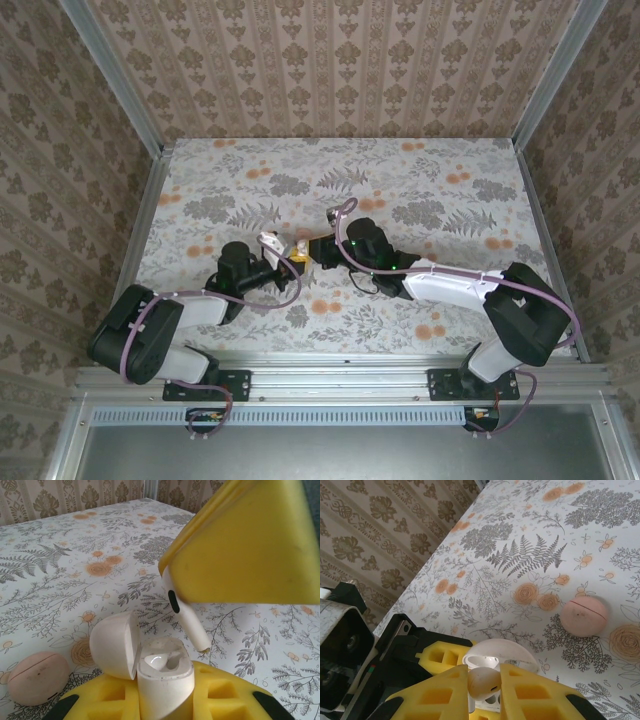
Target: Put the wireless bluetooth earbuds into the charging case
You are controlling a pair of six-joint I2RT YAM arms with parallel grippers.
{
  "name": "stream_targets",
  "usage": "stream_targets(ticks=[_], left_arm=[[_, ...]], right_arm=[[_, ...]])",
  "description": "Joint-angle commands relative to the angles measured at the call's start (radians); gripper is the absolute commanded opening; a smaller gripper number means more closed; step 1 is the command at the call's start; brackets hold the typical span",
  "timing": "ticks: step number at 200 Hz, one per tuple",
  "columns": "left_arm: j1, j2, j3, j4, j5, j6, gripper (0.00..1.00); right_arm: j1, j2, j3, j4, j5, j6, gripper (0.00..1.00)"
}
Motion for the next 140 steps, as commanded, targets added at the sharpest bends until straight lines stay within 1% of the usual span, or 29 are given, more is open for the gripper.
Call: stream_targets(ticks=[1,56,140], left_arm=[[-0.007,-0.025,0.028,0.04,0.022,-0.027,0.07],[-0.009,-0.046,0.033,0.055,0.017,-0.054,0.07],[-0.011,-0.051,0.034,0.061,0.025,-0.073,0.07]], right_arm=[[0.01,-0.006,-0.001,0.043,0.025,-0.015,0.18],[0.019,0.01,-0.005,0.053,0.041,-0.015,0.18],[0.02,-0.021,-0.029,0.097,0.124,-0.022,0.18]])
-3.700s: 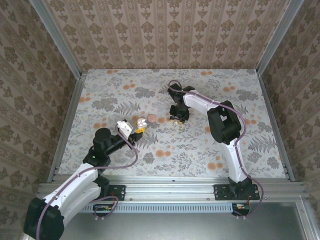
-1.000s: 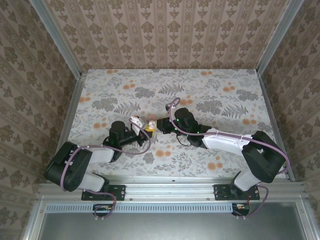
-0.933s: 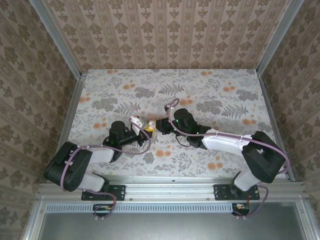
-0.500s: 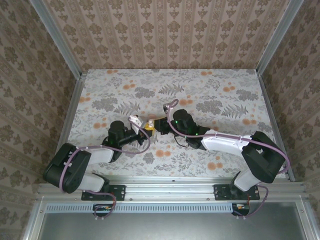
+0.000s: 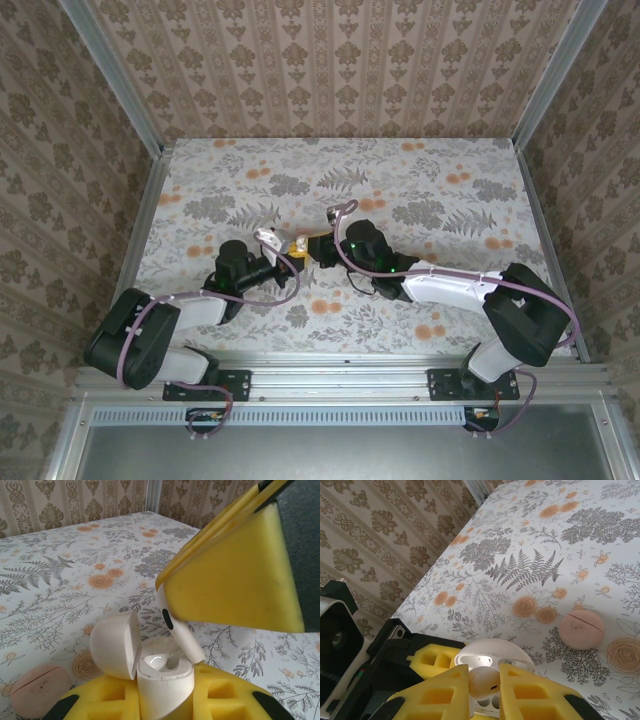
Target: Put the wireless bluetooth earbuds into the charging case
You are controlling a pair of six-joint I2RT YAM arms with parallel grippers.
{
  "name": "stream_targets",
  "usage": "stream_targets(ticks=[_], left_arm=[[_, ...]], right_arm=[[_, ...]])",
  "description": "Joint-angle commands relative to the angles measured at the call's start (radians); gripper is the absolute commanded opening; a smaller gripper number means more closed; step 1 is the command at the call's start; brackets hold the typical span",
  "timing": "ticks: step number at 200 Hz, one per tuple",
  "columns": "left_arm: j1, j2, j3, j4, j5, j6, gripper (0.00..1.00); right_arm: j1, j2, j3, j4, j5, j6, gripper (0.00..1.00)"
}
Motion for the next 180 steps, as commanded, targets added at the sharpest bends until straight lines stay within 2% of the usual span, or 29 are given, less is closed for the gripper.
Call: stream_targets(ticks=[1,180], left_arm=[[-0.012,-0.024,0.024,0.053,0.026,-0.022,0.07],[-0.019,-0.025,0.033,0.055,0.021,-0.033,0.07]], right_arm=[[0.005,-0.021,-0.017,0.044,0.054,-0.019,0.18],[0.004,-0.021,0.019,0.096,0.065,-0.019,0.18]])
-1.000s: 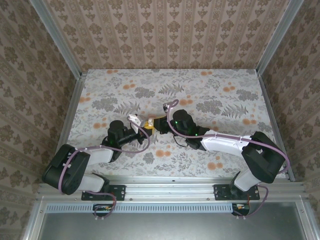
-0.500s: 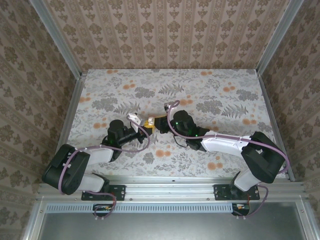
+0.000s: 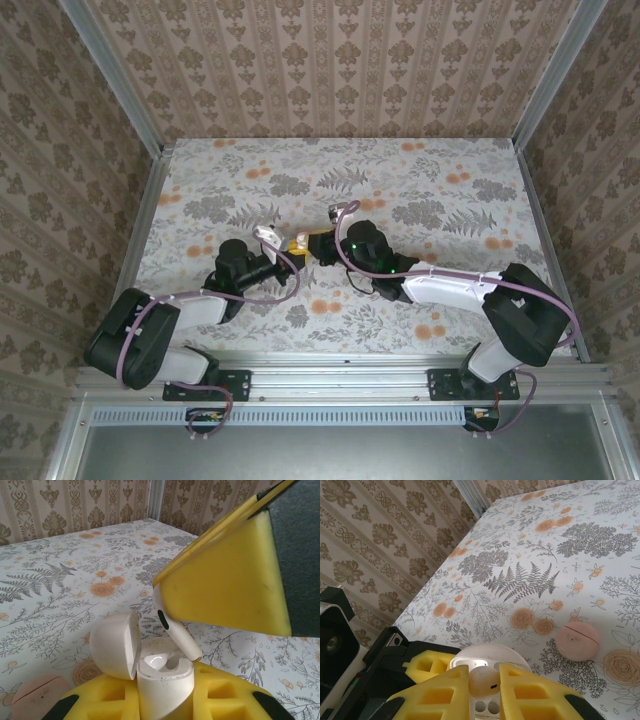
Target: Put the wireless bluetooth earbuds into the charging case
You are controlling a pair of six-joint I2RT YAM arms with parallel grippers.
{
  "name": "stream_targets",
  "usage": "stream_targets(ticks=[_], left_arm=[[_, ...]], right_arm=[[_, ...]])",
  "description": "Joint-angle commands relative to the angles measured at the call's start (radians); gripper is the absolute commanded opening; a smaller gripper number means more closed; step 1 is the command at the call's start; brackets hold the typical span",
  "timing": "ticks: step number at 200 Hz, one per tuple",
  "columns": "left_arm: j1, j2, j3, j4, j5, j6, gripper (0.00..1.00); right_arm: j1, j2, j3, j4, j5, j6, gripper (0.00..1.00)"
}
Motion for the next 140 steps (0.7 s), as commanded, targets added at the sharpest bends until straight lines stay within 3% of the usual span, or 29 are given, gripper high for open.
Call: stream_targets(ticks=[1,140], left_arm=[[-0.014,-0.025,0.024,0.035,0.032,-0.01,0.07],[-0.015,-0.052,0.033,0.058,0.004,-0.063,0.08]], right_arm=[[0.005,-0.021,0.026,0.051,0.038,-0.019,0.18],[0.006,-0.045,-0.006,0.073,0.047,-0.029,0.18]])
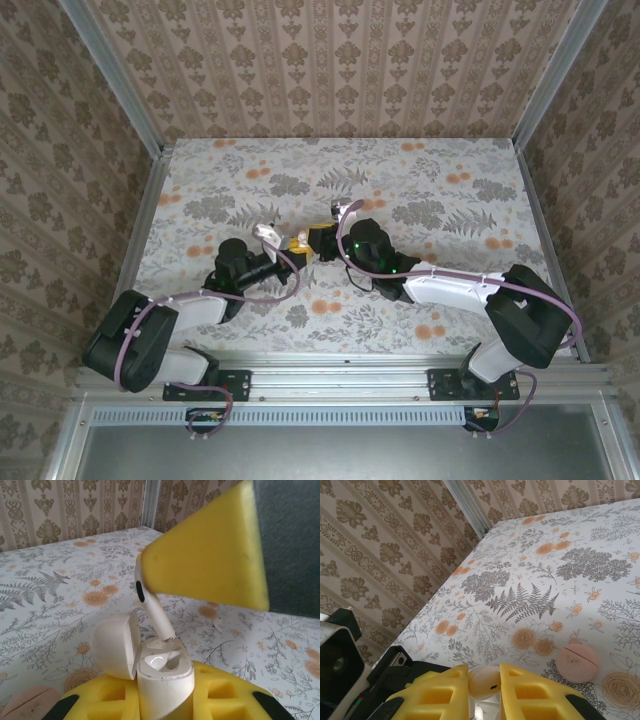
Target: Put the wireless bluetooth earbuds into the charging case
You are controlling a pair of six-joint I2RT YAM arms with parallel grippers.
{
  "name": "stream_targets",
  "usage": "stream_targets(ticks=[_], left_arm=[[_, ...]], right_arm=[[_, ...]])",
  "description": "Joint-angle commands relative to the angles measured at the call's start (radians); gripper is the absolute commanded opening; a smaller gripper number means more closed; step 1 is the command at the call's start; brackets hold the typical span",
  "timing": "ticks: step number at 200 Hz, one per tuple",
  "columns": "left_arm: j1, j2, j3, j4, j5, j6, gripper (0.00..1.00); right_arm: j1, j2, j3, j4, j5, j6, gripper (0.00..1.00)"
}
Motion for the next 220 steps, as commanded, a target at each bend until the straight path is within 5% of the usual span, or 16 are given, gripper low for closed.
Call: stream_targets(ticks=[1,220], left_arm=[[-0.006,-0.032,0.023,0.047,-0.005,-0.026,0.08],[0.001,-0.111,0.015,0.037,-0.045,-0.018,0.08]], right_arm=[[0.006,-0.031,-0.007,0.022,0.015,-0.01,0.18],[0.024,-0.042,-0.038,0.036,-0.039,-0.028,0.22]])
